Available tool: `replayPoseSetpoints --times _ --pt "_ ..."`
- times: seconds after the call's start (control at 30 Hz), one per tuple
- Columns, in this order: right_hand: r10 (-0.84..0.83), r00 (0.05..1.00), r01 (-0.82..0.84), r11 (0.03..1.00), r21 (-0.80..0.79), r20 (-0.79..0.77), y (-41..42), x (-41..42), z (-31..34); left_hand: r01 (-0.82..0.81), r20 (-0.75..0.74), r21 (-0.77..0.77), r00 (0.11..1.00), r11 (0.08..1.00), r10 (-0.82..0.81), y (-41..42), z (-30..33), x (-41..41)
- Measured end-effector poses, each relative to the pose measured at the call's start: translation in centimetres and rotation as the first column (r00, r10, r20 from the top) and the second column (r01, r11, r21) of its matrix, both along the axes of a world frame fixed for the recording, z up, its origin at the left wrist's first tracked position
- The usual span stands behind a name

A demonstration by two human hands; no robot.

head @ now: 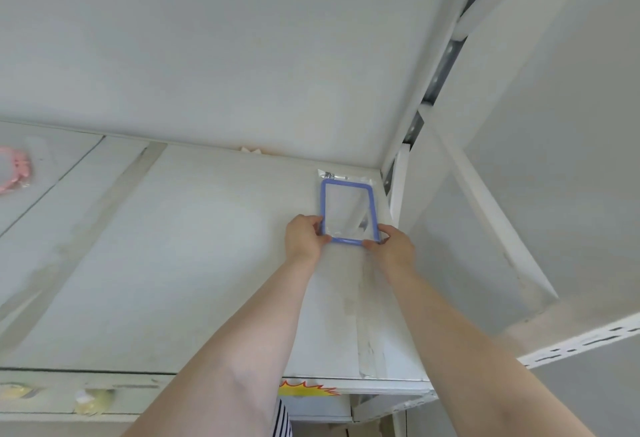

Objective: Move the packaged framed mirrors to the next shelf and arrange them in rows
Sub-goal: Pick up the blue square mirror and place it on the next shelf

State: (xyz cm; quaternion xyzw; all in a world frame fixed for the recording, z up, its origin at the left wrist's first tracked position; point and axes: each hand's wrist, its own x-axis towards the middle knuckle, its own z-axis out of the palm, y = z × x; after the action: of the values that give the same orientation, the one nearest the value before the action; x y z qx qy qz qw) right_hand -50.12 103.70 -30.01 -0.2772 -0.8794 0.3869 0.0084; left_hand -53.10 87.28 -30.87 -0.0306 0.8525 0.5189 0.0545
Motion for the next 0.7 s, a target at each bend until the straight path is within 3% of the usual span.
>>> replayPoseSetpoints --times 0.17,0.37,0.47,0.57,0.7 --pt "-0.005 1.000 0.005 1.000 0.008 -0.004 0.2 -0.3 -0.5 -0.013 0.005 -0.055 1.000 0.998 0.014 0.3 -0.1 -0.2" --pt "-0.015 0.999 0.021 0.985 0.169 -0.036 -0.7 1.0 1.9 -0.037 -0.055 -0.151 0.998 0.988 0.029 -1.0 1.4 0.9" --pt "0.121 0.992 -0.107 0.967 0.230 -0.046 -2.4 2.6 3.9 0.025 -0.061 -0.332 0.997 0.943 -0.048 -3.3 4.0 2.4" --pt "0.302 0.953 -0.292 0.933 0.212 -0.015 -5.7 4.4 5.9 0.128 -0.025 -0.545 0.985 0.829 -0.169 -6.6 7.0 5.2" --pt "0.544 0.834 -0.547 0.795 0.261 0.091 -10.9 7.1 8.0 0.204 0.058 -0.669 0.973 0.715 -0.223 -11.8 9.5 9.5"
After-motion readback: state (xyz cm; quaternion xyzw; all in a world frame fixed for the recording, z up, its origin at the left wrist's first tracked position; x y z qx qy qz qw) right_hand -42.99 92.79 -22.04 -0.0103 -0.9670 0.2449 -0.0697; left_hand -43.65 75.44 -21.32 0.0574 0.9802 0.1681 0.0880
